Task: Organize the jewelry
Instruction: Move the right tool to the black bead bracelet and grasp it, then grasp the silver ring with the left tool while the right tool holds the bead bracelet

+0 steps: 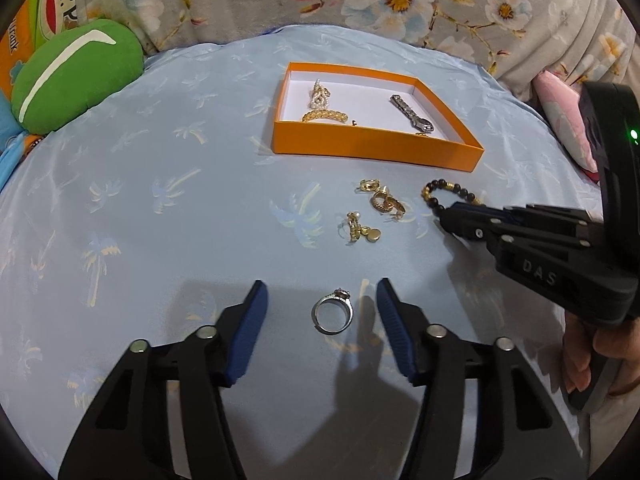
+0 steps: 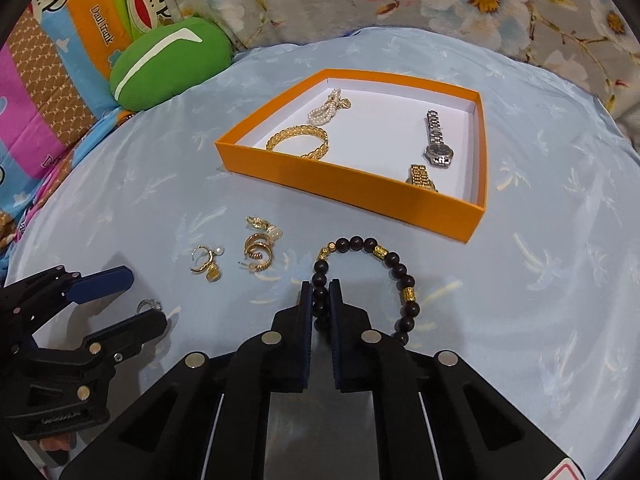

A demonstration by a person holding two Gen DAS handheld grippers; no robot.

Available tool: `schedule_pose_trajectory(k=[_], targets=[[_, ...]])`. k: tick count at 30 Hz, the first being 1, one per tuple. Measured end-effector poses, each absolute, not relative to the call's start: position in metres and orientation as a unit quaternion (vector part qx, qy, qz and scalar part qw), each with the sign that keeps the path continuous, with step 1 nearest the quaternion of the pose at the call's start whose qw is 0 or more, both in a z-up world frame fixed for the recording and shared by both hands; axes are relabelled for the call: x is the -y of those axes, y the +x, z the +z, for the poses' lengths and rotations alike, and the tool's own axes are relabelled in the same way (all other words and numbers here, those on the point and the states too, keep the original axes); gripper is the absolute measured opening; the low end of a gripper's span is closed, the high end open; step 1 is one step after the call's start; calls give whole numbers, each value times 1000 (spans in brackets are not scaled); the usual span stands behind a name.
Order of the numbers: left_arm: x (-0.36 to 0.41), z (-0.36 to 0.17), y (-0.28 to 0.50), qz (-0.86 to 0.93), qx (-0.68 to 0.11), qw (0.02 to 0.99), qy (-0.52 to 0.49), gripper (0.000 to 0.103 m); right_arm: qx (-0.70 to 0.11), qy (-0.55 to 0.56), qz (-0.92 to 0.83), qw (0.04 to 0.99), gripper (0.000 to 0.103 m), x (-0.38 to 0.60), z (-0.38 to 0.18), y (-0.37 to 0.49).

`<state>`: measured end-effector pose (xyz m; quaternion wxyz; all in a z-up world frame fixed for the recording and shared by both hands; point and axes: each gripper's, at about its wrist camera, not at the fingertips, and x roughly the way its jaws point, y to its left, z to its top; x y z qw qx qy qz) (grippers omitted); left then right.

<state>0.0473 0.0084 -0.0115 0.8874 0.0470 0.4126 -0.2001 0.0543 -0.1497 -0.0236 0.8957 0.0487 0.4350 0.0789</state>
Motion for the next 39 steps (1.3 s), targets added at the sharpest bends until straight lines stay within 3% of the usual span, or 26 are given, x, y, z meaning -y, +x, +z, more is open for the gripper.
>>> schedule_pose_trajectory(k=[7, 15, 16, 17, 34, 35, 37, 39], targets=[[-7, -12, 44, -213, -408, 886, 53, 22, -431, 82, 69, 896, 7, 155, -24, 35], [-3, -11, 41, -220, -405, 886, 58, 17, -426, 102, 60, 897, 7, 158, -24, 27], [-3, -11, 41, -221, -404, 886, 59, 3, -424, 104, 59, 898, 7, 159, -24, 27], [-2, -11, 41, -222, -406, 884, 59, 2, -421, 106, 57, 899, 7, 159, -23, 25], [-19, -10, 37, -215, -409, 886, 39, 5, -405, 125, 44, 905, 7, 165, -18, 13], [-20, -9, 35, -217, -407, 886, 36, 9, -406, 124, 45, 905, 7, 164, -18, 13], [-18, -7, 32, -221, -399, 889, 41, 31, -407, 123, 45, 904, 7, 164, -19, 14], [-15, -4, 29, -221, -389, 893, 48, 43, -406, 125, 46, 904, 7, 165, -19, 13]])
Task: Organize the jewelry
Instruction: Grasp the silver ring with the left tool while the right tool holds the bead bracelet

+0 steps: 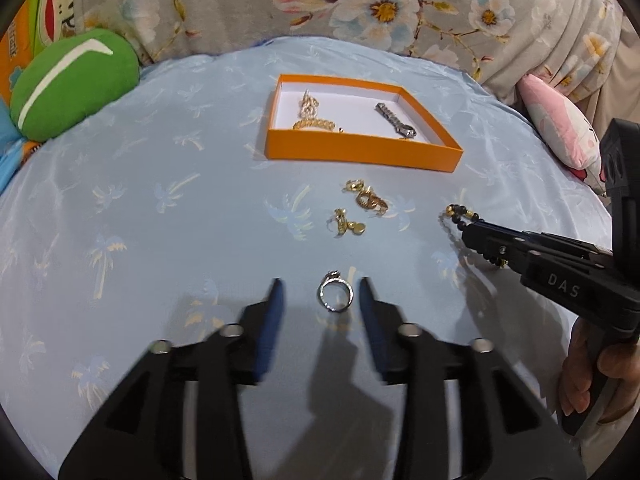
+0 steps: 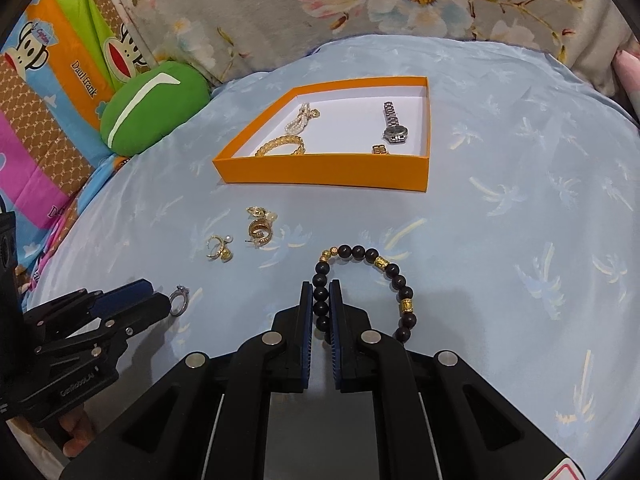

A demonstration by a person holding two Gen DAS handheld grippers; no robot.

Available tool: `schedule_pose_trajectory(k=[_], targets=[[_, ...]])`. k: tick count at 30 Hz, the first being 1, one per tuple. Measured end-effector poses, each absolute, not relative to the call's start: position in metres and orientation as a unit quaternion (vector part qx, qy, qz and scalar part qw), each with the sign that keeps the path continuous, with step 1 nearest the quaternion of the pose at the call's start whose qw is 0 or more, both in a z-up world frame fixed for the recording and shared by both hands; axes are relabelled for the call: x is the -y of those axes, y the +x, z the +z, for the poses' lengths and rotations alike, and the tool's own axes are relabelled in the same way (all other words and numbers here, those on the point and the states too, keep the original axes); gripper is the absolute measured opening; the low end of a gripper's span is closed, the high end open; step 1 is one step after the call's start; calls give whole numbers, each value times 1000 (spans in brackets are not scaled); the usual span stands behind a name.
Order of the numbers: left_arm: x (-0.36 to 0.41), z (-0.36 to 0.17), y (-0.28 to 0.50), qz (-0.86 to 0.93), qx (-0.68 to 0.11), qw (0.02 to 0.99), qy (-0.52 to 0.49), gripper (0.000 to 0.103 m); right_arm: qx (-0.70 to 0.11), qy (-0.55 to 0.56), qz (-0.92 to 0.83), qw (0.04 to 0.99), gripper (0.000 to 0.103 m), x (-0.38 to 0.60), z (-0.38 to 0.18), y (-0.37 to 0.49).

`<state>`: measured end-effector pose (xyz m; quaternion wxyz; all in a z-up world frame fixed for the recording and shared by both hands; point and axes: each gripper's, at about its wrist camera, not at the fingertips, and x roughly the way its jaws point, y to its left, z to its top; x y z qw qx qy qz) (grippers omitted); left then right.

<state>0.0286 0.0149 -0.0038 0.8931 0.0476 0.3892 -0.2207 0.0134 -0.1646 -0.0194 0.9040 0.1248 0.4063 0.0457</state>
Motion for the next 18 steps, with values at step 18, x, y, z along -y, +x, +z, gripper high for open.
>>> schedule_pose_trajectory(k=[18], targets=[[3, -11, 37, -217, -406, 885, 68, 11, -400, 124, 43, 907, 7, 162, -17, 11]])
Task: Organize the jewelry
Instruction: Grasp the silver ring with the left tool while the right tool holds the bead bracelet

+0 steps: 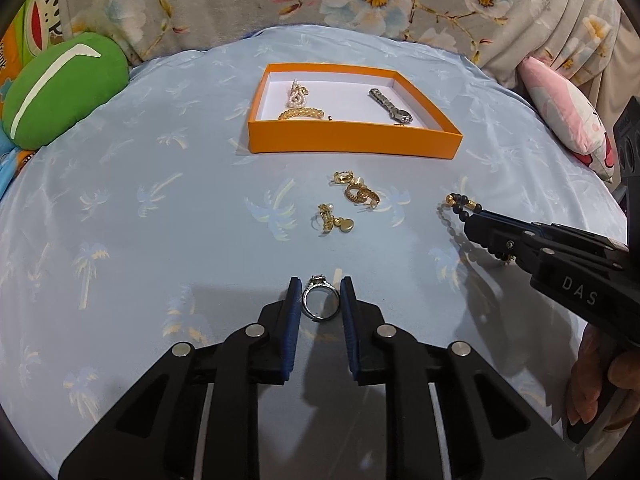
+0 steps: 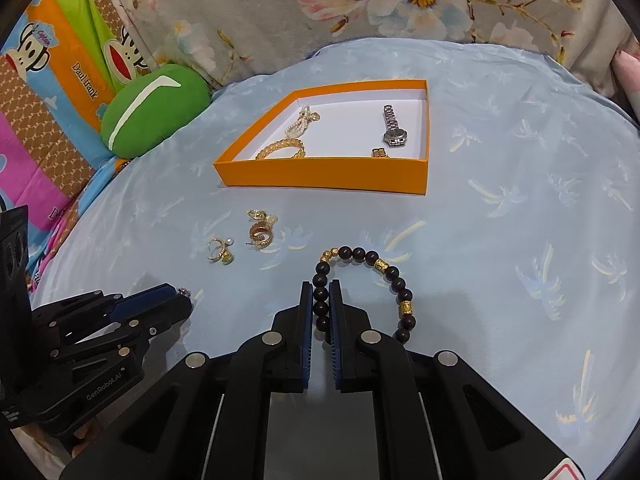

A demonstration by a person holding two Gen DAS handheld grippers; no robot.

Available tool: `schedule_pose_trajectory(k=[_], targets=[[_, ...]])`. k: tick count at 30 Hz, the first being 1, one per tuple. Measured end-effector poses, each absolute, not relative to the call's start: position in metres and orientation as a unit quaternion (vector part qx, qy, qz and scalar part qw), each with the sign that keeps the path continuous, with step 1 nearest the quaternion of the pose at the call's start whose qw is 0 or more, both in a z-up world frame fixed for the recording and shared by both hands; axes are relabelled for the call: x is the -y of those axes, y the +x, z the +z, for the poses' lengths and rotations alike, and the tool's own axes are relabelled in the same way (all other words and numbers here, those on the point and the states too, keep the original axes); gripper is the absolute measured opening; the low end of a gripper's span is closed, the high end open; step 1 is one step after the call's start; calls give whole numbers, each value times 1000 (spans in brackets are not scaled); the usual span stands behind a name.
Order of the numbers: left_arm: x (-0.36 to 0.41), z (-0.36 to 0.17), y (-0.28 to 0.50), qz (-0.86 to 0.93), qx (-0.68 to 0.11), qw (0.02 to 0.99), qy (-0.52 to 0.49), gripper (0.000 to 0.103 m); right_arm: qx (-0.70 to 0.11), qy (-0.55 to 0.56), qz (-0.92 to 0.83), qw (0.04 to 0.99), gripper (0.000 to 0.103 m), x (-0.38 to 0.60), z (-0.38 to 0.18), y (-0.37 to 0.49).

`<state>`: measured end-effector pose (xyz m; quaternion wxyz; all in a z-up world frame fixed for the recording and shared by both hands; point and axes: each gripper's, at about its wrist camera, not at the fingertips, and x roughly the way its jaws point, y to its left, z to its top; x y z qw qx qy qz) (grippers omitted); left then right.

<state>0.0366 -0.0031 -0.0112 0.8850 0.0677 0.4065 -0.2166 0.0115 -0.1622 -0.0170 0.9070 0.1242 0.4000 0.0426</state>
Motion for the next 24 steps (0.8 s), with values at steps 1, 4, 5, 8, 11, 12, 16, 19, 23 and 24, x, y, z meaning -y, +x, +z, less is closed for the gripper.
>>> schedule_pose_trajectory(k=[1, 4, 5, 8, 11, 12, 16, 19, 23, 24], targets=[[3, -11, 37, -219, -409, 883, 68, 2, -398, 124, 43, 908, 7, 162, -16, 11], [2, -10, 38, -221, -412, 882, 66, 2, -393, 126, 43, 910, 7, 164, -12, 10], [3, -9, 38, -220, -411, 882, 67, 2, -392, 125, 42, 910, 7, 164, -11, 10], [2, -9, 37, -223, -412, 881, 65, 4, -393, 127, 42, 910, 7, 165, -12, 10], [3, -7, 35, -224, -406, 883, 67, 8, -394, 127, 43, 909, 7, 165, -13, 10], [4, -7, 34, -223, -405, 884, 70, 19, -395, 126, 44, 909, 7, 165, -13, 10], [8, -6, 31, -221, -395, 888, 78, 31, -396, 127, 45, 908, 7, 165, -15, 10], [13, -10, 31, -219, -400, 886, 86, 31, -396, 127, 45, 908, 7, 165, -14, 10], [18, -13, 29, -214, -401, 885, 102, 31, -393, 130, 46, 909, 7, 166, -15, 10], [19, -13, 29, -212, -401, 885, 106, 31, -393, 131, 47, 909, 7, 166, -14, 10]])
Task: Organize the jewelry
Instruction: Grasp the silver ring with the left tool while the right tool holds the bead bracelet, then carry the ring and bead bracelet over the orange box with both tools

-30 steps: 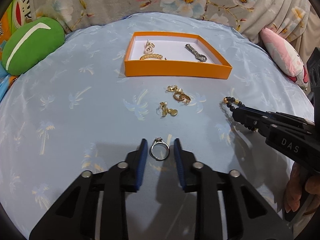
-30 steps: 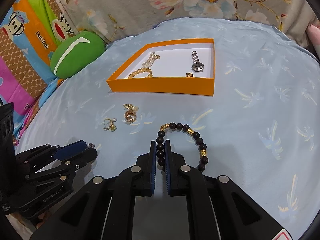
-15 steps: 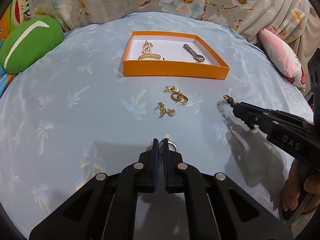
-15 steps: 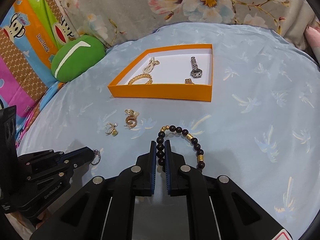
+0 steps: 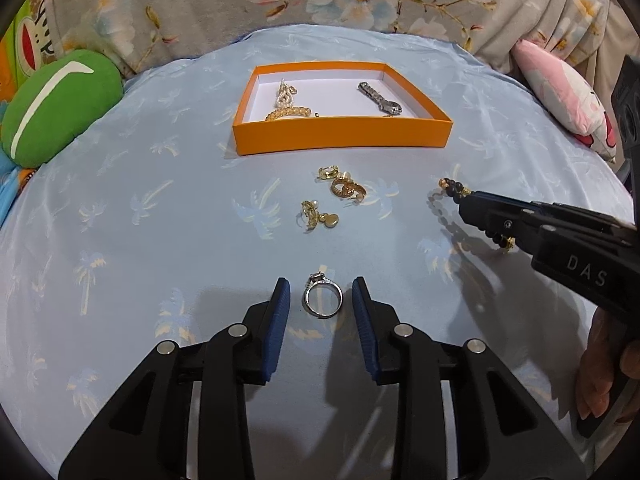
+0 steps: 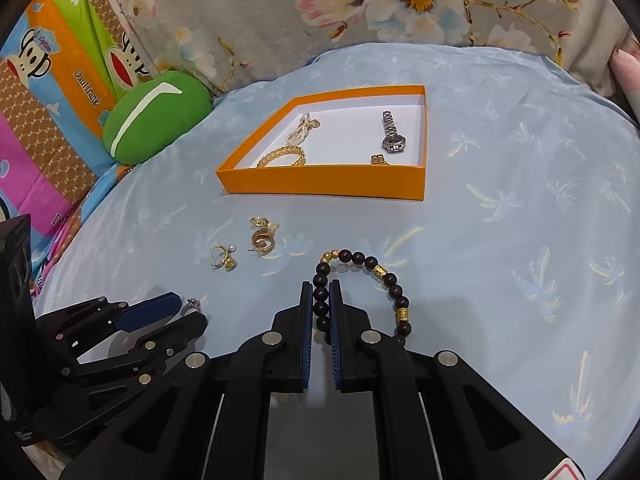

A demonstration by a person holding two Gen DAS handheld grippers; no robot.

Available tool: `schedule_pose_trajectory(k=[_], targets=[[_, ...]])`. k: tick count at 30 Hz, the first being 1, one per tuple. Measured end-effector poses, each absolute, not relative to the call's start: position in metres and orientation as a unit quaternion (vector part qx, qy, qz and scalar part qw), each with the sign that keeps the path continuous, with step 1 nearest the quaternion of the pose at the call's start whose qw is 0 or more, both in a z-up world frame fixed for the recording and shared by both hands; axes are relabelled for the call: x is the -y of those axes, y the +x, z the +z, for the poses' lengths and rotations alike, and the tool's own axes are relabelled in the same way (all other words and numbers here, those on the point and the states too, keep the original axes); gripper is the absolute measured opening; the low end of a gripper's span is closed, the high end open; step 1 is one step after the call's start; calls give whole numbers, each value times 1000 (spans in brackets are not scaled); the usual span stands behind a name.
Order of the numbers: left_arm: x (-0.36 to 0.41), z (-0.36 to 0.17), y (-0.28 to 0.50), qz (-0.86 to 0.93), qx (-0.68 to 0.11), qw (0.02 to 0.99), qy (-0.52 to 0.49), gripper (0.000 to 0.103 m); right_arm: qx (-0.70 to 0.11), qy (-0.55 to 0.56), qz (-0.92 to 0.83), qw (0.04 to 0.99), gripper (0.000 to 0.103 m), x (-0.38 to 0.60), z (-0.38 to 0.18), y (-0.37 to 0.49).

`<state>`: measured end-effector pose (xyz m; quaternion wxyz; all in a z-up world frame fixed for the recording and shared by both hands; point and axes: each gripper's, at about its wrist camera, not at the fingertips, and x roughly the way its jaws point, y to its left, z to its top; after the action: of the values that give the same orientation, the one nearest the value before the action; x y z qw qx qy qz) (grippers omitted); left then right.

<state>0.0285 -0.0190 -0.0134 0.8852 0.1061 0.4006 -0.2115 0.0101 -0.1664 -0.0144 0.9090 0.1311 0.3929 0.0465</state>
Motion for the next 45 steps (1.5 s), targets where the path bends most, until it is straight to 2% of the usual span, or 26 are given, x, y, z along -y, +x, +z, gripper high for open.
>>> schedule_pose_trajectory(k=[2, 4, 16, 27, 37, 45], targets=[[22, -14, 27, -207, -399, 886, 116, 30, -392, 134, 47, 909, 7, 167, -14, 10], [24, -14, 26, -201, -397, 887, 124, 20, -389, 135, 47, 910, 7, 168, -13, 9], [31, -8, 21, -197, -394, 888, 129, 19, -371, 151, 50, 915, 7, 177, 0, 0], [27, 25, 41, -212, -376, 897, 97, 19, -348, 138, 50, 926, 7, 185, 28, 12], [41, 55, 107, -207, -341, 912, 99, 19, -324, 106, 42, 939, 7, 198, 62, 88], [71, 62, 183, -202, -332, 917, 92, 19, -336, 101, 35, 936, 7, 204, 52, 169]])
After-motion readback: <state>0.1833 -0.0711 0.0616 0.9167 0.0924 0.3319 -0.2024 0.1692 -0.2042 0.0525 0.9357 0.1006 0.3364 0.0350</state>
